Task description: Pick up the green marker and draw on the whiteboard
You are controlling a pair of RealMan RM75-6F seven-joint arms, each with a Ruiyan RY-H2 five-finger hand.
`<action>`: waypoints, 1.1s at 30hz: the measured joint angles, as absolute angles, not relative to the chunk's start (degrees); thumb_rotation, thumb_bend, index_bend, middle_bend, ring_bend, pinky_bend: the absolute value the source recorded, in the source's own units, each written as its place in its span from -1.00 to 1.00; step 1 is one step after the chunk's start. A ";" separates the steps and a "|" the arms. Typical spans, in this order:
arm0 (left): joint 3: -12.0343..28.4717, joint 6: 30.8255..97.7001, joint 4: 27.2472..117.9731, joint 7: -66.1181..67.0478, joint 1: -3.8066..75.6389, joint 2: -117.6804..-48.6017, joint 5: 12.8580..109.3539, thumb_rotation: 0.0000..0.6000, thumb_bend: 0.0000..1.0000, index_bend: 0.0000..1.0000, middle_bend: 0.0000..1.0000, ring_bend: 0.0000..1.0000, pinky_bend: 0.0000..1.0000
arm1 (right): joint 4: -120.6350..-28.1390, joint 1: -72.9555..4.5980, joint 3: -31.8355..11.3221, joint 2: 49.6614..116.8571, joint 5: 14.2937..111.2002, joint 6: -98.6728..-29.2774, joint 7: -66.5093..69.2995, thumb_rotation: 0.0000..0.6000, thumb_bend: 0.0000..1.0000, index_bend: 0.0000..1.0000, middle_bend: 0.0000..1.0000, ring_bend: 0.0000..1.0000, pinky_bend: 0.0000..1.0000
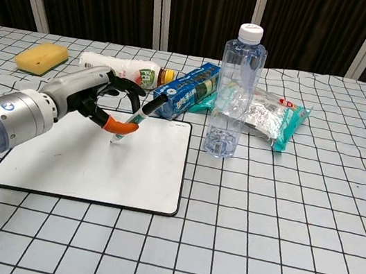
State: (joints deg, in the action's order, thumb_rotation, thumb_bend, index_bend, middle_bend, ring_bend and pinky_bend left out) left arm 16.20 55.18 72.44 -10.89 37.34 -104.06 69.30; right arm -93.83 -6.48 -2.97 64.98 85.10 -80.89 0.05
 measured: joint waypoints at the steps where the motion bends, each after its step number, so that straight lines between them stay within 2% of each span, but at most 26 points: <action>1: 16.18 55.16 72.18 -10.99 37.43 -104.07 69.39 1.00 0.03 0.47 -0.69 -0.99 -0.90 | -93.84 -6.47 -2.96 64.97 85.11 -80.89 0.06 1.00 -0.30 -1.00 -1.00 -1.00 -1.00; 9: 16.23 54.33 69.56 -12.06 38.14 -103.66 69.87 1.00 0.03 0.47 -0.68 -0.99 -0.90 | -94.00 -6.40 -2.96 64.95 84.90 -80.86 0.13 1.00 -0.30 -1.00 -1.00 -1.00 -1.00; 22: 16.28 53.90 58.00 -17.07 38.94 -101.15 71.92 1.00 0.03 0.47 -0.68 -0.99 -0.90 | -94.56 -6.17 -3.29 64.90 83.82 -80.91 -0.14 1.00 -0.30 -1.00 -1.00 -1.00 -1.00; 27: 17.77 55.60 58.02 -19.46 38.84 -98.66 72.22 1.00 0.03 0.47 -0.68 -0.99 -0.90 | -94.62 -6.05 -3.21 64.89 84.11 -81.18 -0.23 1.00 -0.30 -1.00 -1.00 -1.00 -1.00; 33: 19.14 56.93 62.64 -20.77 38.60 -96.60 71.93 1.00 0.03 0.47 -0.68 -0.99 -0.90 | -94.58 -6.07 -3.19 65.04 84.19 -81.20 -0.60 1.00 -0.30 -1.00 -1.00 -1.00 -1.00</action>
State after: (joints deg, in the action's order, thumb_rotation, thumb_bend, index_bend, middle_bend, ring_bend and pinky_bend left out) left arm 19.14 56.93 62.64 -20.77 38.60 -96.60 71.93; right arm -94.58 -6.07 -3.19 65.04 84.19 -81.20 -0.60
